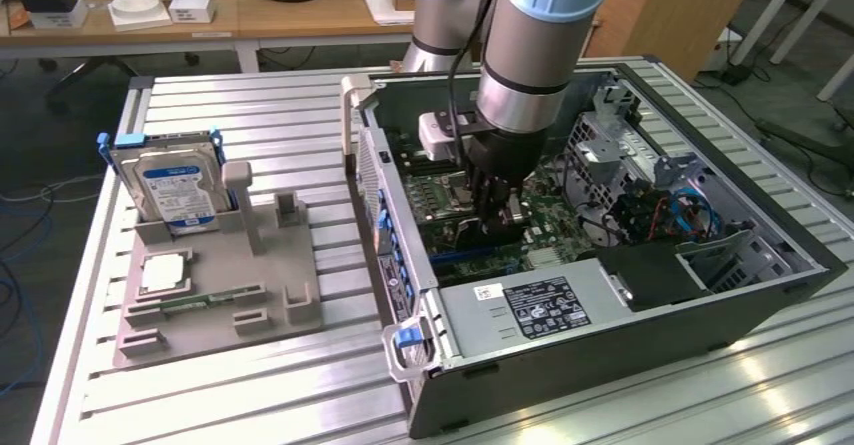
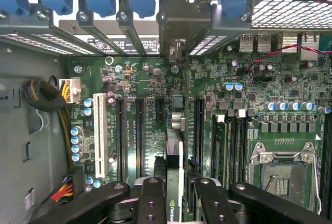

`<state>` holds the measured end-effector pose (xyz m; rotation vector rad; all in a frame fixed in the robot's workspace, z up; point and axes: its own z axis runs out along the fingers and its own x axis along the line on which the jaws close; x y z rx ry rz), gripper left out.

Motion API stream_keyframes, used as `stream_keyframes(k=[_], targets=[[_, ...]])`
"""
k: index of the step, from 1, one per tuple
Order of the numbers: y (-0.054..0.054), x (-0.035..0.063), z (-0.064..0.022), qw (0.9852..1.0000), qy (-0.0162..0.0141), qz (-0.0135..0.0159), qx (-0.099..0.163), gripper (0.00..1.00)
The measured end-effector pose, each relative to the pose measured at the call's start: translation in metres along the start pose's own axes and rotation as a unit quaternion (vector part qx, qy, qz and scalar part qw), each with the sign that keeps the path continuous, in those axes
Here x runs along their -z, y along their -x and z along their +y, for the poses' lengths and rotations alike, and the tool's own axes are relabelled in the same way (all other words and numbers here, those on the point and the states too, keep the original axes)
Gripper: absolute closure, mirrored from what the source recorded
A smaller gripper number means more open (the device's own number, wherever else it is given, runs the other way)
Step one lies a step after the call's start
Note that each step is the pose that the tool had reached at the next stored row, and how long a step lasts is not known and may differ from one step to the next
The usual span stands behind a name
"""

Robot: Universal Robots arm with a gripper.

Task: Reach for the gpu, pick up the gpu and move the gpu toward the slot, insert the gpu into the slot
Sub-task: 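Insert the gpu into the slot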

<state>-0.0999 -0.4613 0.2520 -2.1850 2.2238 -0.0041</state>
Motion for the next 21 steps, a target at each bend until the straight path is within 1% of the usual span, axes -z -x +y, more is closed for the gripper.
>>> stream_keyframes(k=[21], targets=[[0.0, -0.0009, 0.0, 1.0, 0.0, 0.0, 0.0, 0.74]])
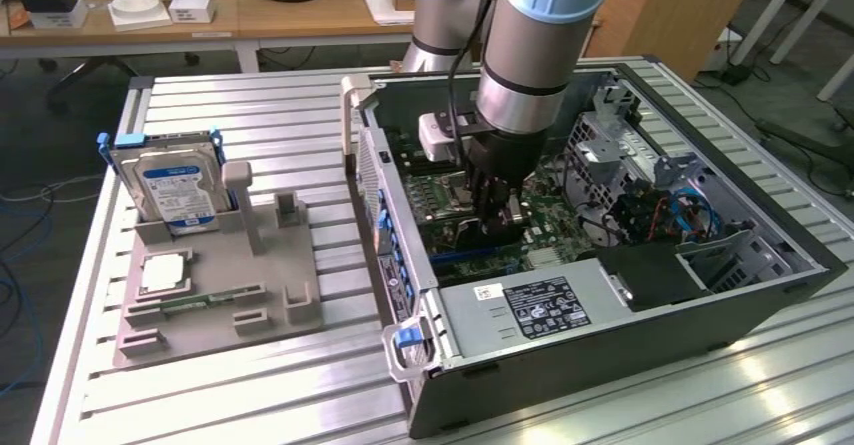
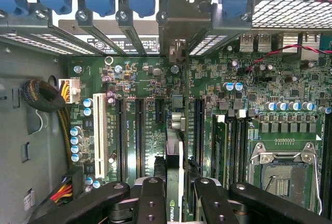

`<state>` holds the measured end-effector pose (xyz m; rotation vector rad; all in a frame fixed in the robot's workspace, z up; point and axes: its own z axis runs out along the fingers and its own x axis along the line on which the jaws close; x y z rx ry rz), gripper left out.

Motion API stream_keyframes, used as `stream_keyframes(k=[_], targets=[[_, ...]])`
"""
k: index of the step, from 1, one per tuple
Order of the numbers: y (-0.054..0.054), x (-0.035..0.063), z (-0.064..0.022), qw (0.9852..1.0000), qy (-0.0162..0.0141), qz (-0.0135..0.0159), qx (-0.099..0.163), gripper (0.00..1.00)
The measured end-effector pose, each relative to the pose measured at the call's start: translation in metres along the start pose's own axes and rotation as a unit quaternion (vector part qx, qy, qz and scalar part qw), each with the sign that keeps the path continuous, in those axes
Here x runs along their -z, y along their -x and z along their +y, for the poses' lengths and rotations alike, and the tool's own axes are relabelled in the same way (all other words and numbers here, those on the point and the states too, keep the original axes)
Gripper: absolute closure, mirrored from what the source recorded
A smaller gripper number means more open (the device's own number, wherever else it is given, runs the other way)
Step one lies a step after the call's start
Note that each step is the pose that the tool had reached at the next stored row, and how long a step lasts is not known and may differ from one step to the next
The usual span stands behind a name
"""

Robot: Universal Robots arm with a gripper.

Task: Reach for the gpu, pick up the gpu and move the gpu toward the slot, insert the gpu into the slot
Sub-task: 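Insert the gpu into the slot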

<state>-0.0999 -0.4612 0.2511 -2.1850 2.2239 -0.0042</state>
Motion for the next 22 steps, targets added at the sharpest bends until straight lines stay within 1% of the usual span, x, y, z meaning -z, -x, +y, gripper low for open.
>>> stream_keyframes(k=[2, 5, 22], targets=[[0.0, 0.0, -0.0005, 1.0, 0.0001, -0.0001, 0.0, 0.74], [0.0001, -0.0002, -0.0043, 1.0, 0.0001, -0.0001, 0.0, 0.74], [0.0006, -0.0008, -0.0018, 1.0, 0.0001, 0.0, 0.0, 0.74]])
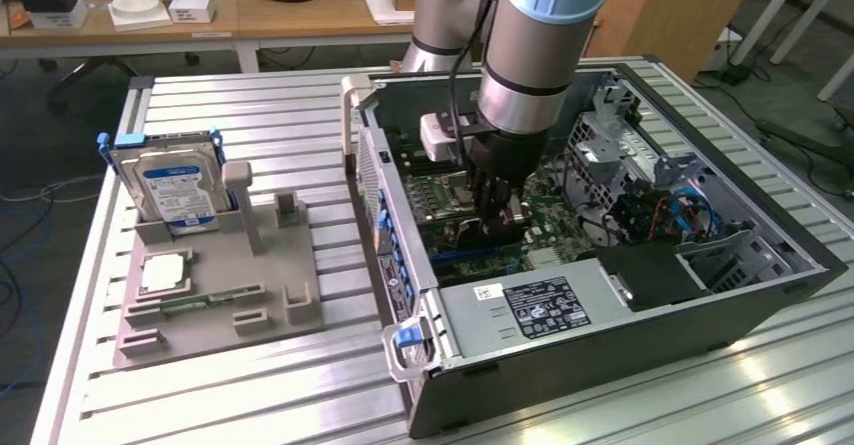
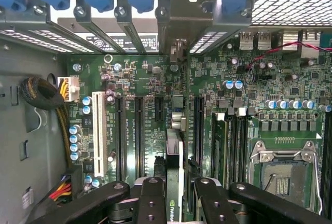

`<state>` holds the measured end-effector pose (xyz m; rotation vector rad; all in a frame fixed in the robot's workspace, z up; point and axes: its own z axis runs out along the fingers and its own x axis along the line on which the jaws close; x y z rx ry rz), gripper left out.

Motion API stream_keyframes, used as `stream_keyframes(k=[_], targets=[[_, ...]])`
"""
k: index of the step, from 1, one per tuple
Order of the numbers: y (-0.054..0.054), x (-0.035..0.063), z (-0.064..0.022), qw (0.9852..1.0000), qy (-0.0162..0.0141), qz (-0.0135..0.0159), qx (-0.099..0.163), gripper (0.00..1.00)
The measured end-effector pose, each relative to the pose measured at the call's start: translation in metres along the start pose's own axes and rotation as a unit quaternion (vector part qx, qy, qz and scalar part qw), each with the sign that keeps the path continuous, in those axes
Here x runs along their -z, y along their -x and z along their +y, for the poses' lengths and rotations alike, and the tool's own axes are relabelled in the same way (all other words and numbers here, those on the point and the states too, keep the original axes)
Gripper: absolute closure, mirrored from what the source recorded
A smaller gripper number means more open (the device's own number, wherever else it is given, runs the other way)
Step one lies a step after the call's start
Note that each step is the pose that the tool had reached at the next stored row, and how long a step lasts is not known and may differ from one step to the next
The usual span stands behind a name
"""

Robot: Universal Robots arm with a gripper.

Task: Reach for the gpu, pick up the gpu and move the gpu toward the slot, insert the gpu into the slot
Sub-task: 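Insert the gpu into the slot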

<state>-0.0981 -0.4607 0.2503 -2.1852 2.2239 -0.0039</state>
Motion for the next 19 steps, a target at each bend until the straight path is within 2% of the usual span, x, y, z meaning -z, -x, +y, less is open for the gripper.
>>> stream_keyframes(k=[19], targets=[[0.0012, -0.0006, 0.0025, 1.0, 0.0, 0.0, 0.0, 0.74]])
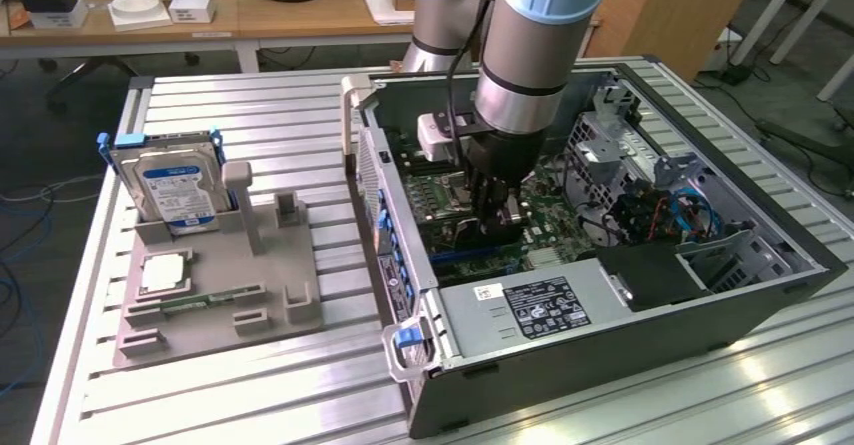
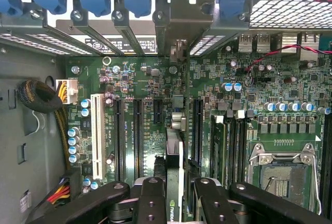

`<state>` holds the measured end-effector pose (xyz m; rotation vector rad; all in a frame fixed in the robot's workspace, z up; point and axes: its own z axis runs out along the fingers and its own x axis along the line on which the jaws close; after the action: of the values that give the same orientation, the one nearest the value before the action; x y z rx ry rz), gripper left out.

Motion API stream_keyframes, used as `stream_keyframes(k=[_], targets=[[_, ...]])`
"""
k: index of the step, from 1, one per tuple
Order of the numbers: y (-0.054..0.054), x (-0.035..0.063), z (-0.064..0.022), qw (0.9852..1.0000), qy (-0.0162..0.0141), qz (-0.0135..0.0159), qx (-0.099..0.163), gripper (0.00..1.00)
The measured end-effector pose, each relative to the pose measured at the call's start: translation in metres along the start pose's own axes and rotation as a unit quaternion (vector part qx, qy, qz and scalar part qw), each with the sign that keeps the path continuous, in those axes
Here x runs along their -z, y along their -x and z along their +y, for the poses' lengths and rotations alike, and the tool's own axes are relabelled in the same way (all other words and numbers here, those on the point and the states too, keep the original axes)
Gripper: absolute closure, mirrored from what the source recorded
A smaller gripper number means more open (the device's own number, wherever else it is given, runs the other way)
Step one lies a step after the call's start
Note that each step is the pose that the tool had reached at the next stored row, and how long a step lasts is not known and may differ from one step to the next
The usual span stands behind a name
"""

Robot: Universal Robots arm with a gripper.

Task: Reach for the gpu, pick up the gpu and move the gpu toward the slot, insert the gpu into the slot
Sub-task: 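Insert the gpu into the slot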

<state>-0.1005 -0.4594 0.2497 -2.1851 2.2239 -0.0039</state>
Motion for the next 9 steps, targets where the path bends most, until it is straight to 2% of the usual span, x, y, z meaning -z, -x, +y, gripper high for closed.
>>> stream_keyframes(k=[9], targets=[[0.0, 0.0, 0.0, 1.0, 0.0, 0.0, 0.0, 0.74]])
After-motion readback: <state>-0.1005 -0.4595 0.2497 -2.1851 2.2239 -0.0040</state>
